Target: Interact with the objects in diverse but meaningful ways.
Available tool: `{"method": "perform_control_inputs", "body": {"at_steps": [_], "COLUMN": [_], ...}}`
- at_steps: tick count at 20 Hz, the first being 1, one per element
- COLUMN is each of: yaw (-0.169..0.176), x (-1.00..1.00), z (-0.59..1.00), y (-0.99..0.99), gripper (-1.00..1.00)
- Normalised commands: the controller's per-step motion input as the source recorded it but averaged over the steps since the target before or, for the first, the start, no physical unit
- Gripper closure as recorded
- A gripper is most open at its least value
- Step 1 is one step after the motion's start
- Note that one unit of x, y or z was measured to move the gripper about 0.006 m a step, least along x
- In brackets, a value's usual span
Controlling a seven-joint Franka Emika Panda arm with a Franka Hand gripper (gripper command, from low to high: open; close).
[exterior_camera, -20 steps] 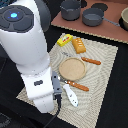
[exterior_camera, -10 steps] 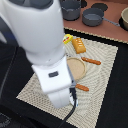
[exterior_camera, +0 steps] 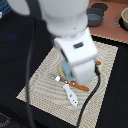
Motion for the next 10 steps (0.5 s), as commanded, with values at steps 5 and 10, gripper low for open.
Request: {"method": "perform_control_inputs", "body": {"at_steps": [5, 10], "yaw": [0.009, 0.016], "x": [0.46, 0.43], "z": [0.28, 0.16], "y": [0.9, 0.86], "gripper": [1.0, 1.0]}}
